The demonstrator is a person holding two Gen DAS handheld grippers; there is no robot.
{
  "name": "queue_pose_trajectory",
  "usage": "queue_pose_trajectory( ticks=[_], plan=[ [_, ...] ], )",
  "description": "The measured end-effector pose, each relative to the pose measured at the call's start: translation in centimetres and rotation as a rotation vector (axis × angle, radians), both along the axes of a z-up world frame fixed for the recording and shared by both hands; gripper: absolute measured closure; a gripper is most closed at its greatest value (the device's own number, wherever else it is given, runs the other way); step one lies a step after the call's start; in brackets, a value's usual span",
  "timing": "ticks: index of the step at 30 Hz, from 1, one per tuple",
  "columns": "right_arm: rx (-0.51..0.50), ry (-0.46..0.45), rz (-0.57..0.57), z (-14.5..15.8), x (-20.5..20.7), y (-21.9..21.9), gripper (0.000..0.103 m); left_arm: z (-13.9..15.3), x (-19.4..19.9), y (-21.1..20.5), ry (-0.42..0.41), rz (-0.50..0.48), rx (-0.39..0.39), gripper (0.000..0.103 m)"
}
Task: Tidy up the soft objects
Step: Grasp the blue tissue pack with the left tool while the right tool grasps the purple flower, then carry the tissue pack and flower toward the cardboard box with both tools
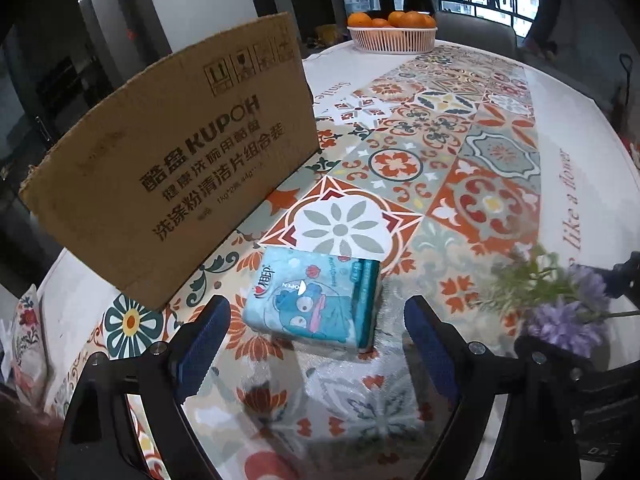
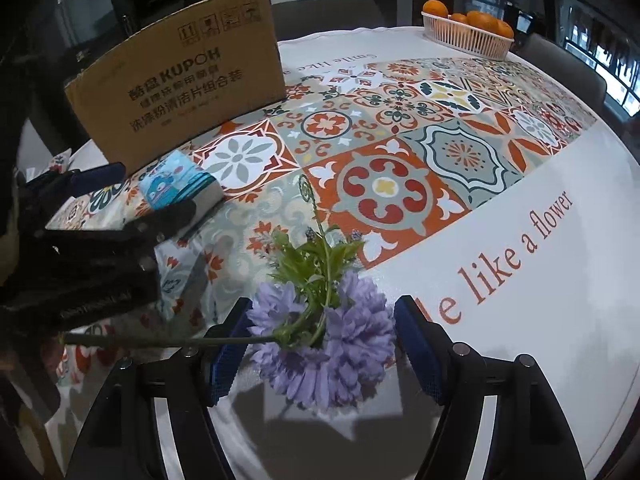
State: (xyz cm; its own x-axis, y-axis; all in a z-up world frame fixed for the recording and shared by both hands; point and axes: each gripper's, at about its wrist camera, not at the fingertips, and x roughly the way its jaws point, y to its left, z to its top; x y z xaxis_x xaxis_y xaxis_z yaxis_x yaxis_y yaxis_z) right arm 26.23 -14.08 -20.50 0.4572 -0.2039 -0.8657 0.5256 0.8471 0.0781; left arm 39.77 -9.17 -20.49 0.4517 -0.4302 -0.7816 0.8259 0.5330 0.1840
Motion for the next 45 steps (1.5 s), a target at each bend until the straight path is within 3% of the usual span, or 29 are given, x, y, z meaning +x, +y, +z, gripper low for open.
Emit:
queue_pose_trajectory(
  ticks=[7,12,14,16,21,35,45],
  plan=[
    [-0.003,0.025,0.009,-0.4,1.1,0.0,0.032,-0.9,1.1,-0.5,0.01,-0.028,0.009,0.01],
    [-0.008,0.028,0.015,-0.6,1.2,-0.1,0.043,-1.7,1.4,-0.8,0.018,-0.024,0.011,0.011],
    [0.004,0.029,0.023,-0.7,1.3,-0.2,0.047,-2.0,1.5,-0.9,0.033,-0.022,0.012,0.015],
    [0.009,0.023,0.032,-0.7,1.4,-0.3,0.049,-2.1,1.4,-0.9,0.024,-0.012,0.017,0.026],
    [0.014,-0.004,0.06,-0.3,1.5,-0.5,0.054,-1.7,1.1,-0.7,0.059,0.02,-0.014,0.026],
    [-0.044,-0.127,0.173,2.5,1.2,-1.5,0.056,2.3,-1.1,1.6,0.003,0.285,-0.056,0.027],
    [-0.07,-0.18,0.25,5.7,1.0,-2.1,0.056,5.8,-3.8,4.2,0.025,0.485,-0.116,0.027]
  ],
)
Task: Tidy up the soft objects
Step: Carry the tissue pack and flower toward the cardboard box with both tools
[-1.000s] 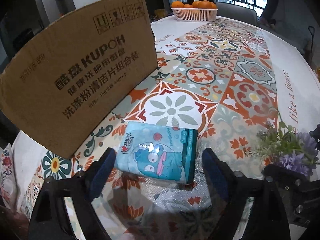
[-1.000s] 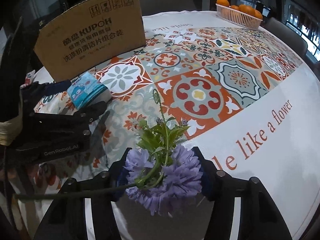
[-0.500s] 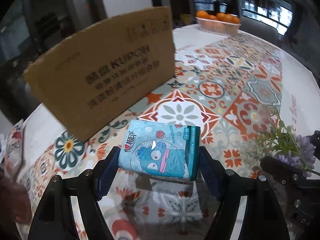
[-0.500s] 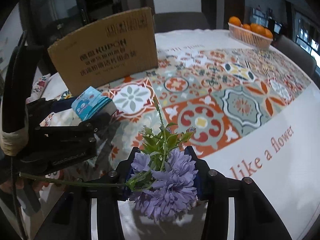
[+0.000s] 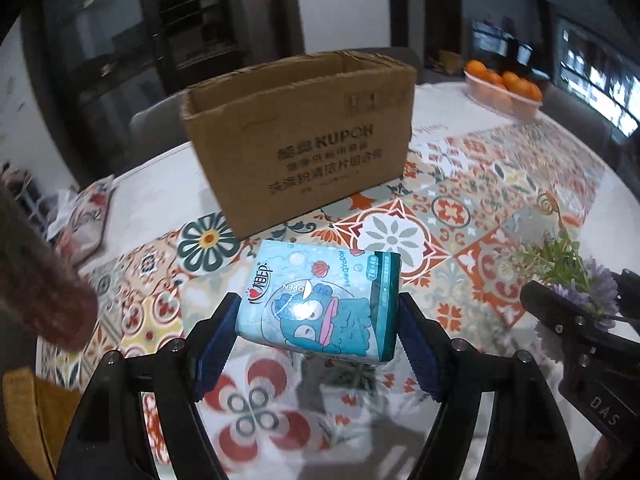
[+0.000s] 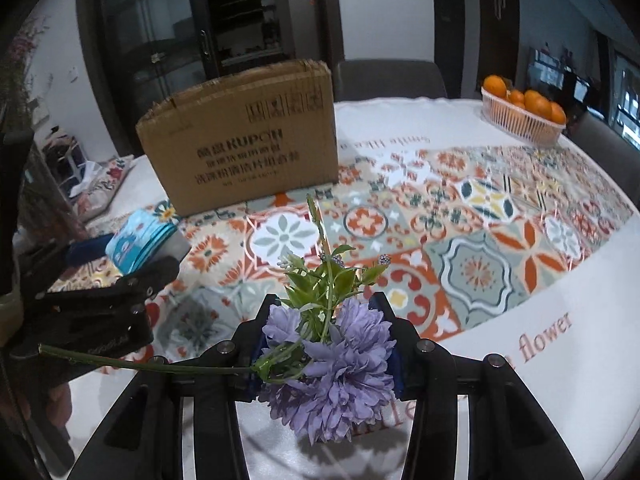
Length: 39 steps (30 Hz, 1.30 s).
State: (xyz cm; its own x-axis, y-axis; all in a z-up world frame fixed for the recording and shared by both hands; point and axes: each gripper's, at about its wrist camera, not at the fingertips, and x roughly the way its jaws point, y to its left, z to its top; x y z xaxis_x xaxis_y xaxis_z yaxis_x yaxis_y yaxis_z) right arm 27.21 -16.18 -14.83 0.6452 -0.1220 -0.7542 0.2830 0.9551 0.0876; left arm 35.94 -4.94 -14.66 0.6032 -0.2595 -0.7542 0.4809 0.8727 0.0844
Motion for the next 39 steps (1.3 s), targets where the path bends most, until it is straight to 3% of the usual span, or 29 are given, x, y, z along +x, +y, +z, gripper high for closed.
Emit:
queue_pose_trajectory(
  ticks=[19,27,39],
  plan=[
    [-0.024,-0.16,0.172,8.3,1.4,-1.4,0.056,8.1,-2.1,0.6,-0.098,0.222,-0.08,0.027],
    [0.034,-0.208,0.246,10.8,3.9,-2.1,0.056,10.9,-1.0,0.7,-0.132,0.28,-0.114,0.027],
    [0.092,-0.244,0.319,13.8,9.5,-3.1,0.056,13.3,3.0,0.0,-0.177,0.303,-0.1,0.027]
  ],
)
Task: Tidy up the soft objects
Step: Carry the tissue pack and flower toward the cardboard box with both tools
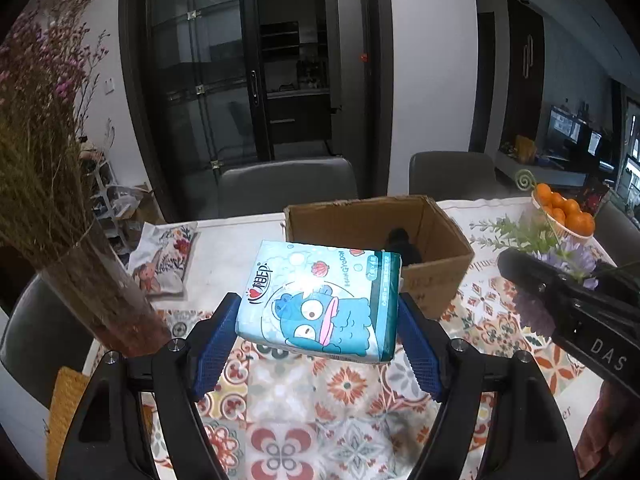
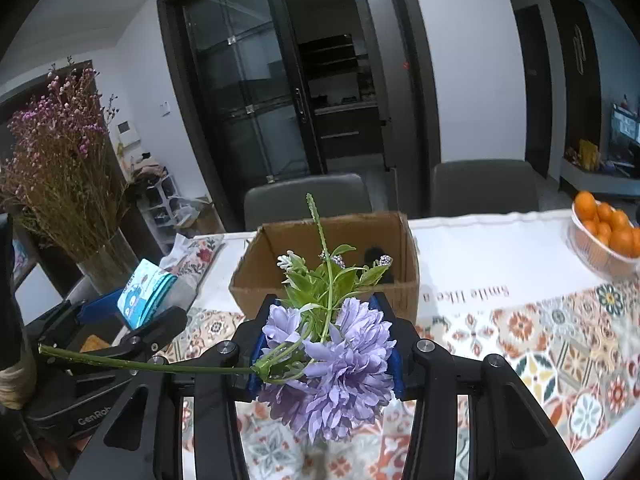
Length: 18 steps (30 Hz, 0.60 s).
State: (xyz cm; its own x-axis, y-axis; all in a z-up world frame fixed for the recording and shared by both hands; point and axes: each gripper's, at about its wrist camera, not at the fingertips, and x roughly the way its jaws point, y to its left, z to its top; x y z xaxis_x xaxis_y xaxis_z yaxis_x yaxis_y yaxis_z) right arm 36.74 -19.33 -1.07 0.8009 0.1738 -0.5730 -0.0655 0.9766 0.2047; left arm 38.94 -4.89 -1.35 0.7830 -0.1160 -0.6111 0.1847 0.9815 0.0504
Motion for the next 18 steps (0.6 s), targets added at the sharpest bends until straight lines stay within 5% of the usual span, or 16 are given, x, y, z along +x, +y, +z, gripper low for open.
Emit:
queue_pose_trajectory(
  ticks=[18],
  plan=[
    [-0.188,0.127,0.131,1.0,10.8,1.3,0.056,-0.4,9.4,-0.7,0.08,-0.024,0.023,0.027]
  ],
)
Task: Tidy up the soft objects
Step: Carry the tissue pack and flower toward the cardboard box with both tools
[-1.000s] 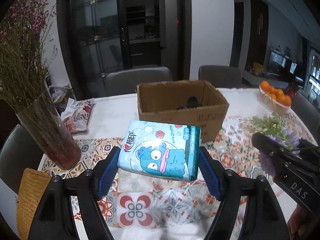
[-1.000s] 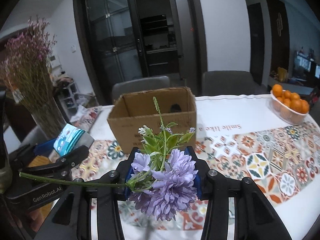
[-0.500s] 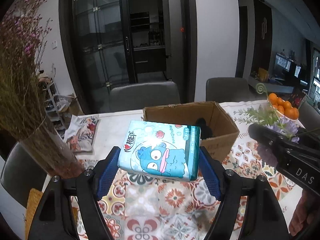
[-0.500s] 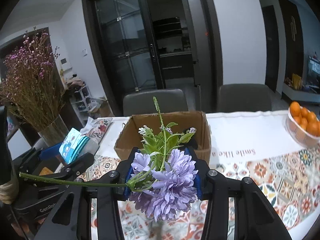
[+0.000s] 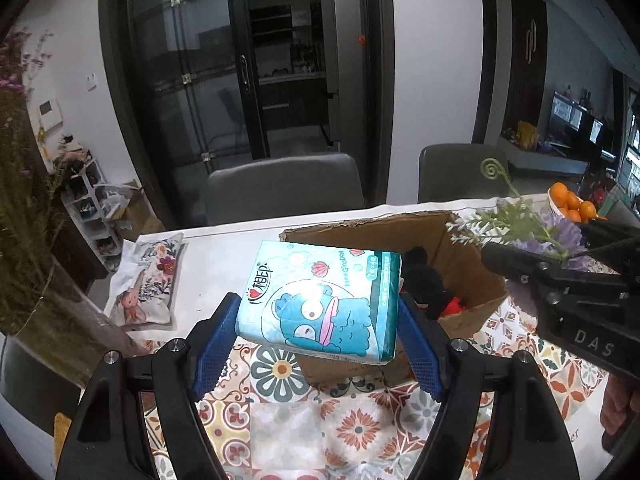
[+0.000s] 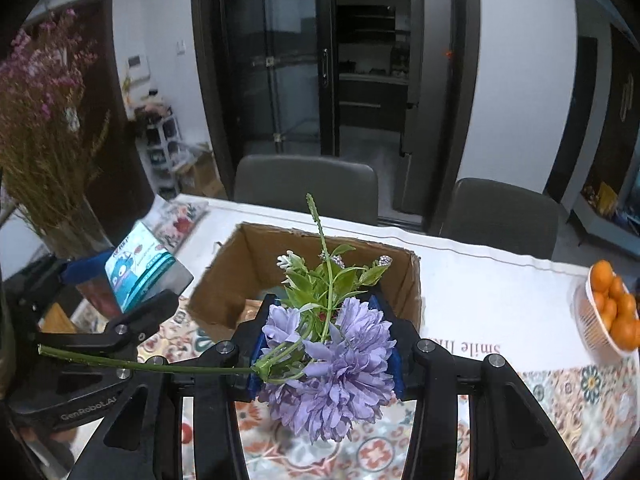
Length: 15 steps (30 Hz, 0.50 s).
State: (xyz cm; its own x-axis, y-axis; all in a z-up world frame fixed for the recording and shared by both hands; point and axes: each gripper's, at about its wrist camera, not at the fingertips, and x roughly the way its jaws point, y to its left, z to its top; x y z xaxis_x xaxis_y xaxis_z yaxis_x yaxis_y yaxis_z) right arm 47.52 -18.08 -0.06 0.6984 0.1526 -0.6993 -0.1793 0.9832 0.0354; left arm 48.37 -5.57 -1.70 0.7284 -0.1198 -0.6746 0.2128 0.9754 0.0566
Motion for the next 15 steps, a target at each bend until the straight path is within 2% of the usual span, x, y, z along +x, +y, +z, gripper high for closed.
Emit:
queue_pose_trajectory(
  ticks=[9,12,15],
  plan=[
    [-0.144,0.133,0.061,-3.0,5.8,0.3,0.056,-2.3,3.9,-1.5,0.054,-0.014,0.062,0.027],
    [-0.199,0.181,0.087,-4.2,7.2,0.6,0.056,-3.3,5.3,-1.9,0.081,-0.025,0.062,0.027],
    [-0.239,0.211,0.1,-5.1,8.3,0.7,0.056,-4.0,6.7,-2.2,0.113,-0.048,0.027,0.026]
  ],
)
